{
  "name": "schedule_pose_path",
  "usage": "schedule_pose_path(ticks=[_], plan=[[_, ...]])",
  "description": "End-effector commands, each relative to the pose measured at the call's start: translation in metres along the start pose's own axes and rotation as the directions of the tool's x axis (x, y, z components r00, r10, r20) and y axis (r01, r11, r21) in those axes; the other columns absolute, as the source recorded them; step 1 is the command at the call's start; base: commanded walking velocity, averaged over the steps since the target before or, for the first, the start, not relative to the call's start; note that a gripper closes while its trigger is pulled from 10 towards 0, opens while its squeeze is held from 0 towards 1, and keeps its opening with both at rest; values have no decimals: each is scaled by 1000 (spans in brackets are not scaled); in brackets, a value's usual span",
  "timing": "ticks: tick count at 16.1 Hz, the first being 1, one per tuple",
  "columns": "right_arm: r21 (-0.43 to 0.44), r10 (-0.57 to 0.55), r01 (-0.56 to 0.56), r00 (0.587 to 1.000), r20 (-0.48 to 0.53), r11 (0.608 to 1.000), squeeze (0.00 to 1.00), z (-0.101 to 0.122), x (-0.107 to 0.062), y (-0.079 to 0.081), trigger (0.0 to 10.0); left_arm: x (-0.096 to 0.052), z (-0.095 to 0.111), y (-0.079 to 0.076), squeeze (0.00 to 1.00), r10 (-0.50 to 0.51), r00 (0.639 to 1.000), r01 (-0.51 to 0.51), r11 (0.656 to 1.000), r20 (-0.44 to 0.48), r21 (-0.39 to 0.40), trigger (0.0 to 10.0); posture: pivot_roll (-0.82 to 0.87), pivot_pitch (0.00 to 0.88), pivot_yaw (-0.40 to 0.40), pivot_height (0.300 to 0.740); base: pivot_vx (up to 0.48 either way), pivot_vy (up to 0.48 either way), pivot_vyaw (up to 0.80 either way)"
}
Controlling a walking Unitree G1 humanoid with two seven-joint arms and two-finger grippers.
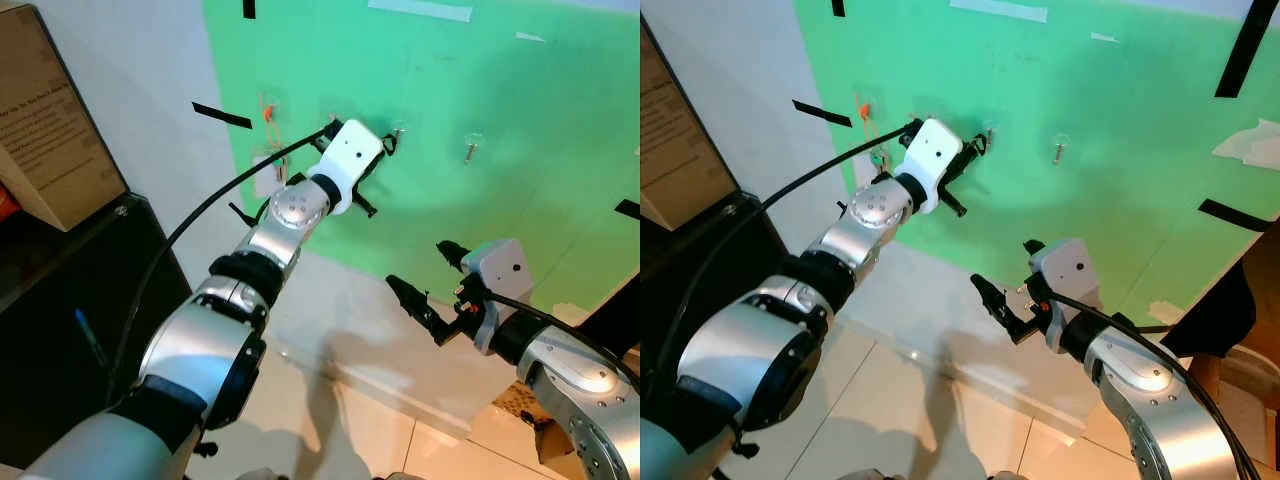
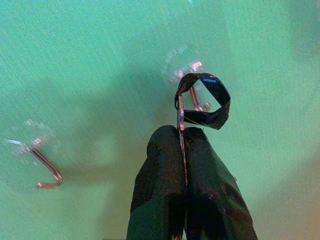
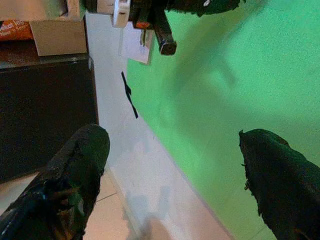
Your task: Hang keys on a hook
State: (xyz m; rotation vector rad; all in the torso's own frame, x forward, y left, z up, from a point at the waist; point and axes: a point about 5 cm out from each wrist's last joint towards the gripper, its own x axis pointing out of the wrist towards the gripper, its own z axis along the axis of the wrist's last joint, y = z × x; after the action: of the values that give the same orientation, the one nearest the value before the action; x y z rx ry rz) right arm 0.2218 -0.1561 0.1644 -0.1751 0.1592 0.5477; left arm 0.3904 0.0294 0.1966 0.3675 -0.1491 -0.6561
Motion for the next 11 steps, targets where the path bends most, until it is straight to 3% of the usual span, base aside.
schedule_pose_path(ticks=[1, 5, 11], plan=[[-2, 9, -8, 1000, 25, 1000, 0, 7, -1, 1, 10000, 2, 3, 3, 0, 13, 1000, -13, 1000, -8, -12, 10000, -215, 0, 38, 740, 0, 0, 0], [3, -22, 22, 999, 37, 1000, 0, 9, -1, -1, 10000, 2, -2, 0, 0, 1, 999, -2, 1000, -48, -11, 10000, -221, 0, 46, 740, 0, 0, 0], [30, -157, 154, 982, 110, 988, 0, 19, 4, -14, 10000, -1, -12, -1, 0, -2, 995, 2, 1000, -95, -3, 10000, -221, 0, 46, 740, 0, 0, 0]])
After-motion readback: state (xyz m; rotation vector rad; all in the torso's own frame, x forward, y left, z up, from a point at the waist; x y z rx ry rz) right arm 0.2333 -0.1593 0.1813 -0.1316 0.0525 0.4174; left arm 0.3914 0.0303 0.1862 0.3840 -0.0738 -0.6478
